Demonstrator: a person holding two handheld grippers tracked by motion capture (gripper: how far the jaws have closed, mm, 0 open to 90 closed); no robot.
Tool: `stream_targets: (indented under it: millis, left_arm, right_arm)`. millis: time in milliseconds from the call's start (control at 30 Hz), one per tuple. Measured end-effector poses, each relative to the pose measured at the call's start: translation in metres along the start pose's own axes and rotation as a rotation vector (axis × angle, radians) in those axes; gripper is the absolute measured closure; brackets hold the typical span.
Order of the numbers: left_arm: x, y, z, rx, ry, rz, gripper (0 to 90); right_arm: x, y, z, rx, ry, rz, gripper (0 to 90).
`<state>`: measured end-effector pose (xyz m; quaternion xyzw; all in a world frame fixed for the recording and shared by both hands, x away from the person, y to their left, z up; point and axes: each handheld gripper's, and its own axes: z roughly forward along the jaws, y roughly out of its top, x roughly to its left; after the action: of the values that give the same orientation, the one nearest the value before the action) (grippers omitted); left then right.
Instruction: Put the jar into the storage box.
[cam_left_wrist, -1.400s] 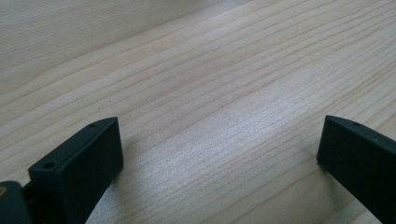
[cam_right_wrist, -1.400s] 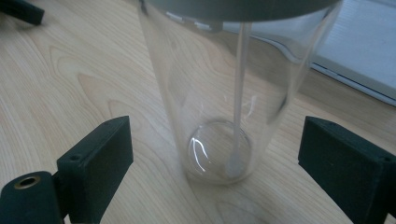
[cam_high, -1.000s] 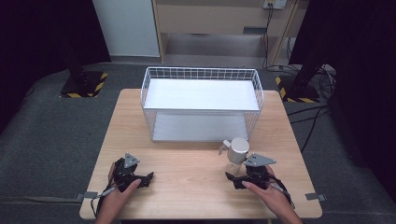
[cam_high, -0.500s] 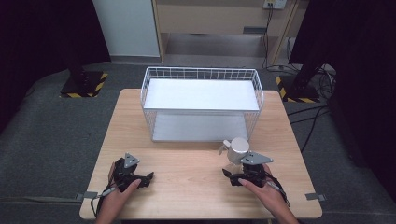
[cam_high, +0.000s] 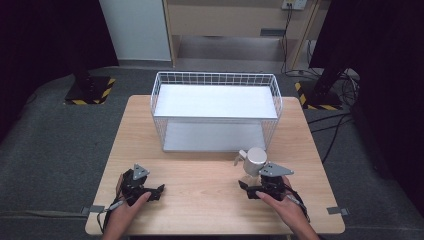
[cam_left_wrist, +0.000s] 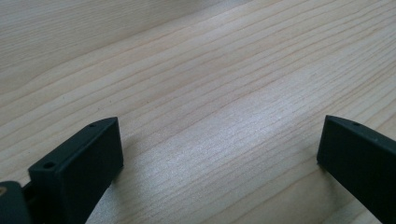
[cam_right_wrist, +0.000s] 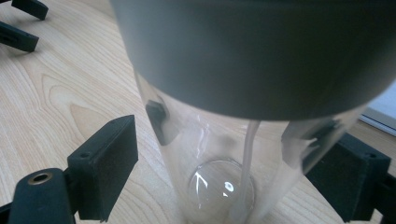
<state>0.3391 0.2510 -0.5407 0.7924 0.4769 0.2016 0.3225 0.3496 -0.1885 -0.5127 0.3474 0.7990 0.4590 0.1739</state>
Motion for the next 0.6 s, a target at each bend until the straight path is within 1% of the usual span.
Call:
stream_targets:
  millis: [400, 600]
  left_arm:
    - [0.0000, 0.0000, 0.0000, 0.000, 0.000, 0.000, 0.0]
    - [0.0000, 0.0000, 0.0000, 0.000, 0.000, 0.000, 0.0]
  right_arm:
    - [0.0007, 0.0009, 0.0020, -0.002, 0.002, 0.002, 13.7]
    - [0.0005, 0.0020, 0.0030, -0.011, -0.006, 0.001, 15.9]
